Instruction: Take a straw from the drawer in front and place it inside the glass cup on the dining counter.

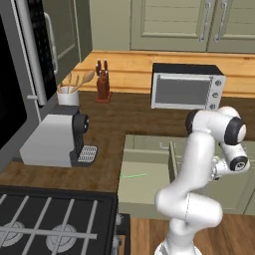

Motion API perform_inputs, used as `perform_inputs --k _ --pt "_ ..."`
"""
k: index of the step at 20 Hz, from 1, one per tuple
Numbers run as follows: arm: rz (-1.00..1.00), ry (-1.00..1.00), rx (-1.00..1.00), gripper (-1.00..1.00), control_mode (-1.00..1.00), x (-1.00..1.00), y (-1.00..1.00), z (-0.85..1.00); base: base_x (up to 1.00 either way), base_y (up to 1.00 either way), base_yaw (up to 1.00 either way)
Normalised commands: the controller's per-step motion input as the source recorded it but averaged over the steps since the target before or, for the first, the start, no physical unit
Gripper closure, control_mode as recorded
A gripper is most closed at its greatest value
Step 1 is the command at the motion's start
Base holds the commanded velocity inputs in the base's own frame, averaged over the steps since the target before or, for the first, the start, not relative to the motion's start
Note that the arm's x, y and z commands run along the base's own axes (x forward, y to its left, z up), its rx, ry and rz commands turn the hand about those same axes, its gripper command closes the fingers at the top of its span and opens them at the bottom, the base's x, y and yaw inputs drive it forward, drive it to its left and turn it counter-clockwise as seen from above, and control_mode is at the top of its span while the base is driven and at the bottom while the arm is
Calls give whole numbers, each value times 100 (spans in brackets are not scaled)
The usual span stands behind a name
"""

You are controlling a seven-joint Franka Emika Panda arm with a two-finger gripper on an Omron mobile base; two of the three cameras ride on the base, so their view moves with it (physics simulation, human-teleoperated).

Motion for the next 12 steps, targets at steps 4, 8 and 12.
perform_inputs --k 4,8,12 --pt "0 -9 -39 -100 -100 -6 78 100 0 0 0" --pt "0 -3 -41 -100 -100 -11 85 99 0 0 0" --pt "0 0 -41 -100 -100 -4 81 83 0 0 0"
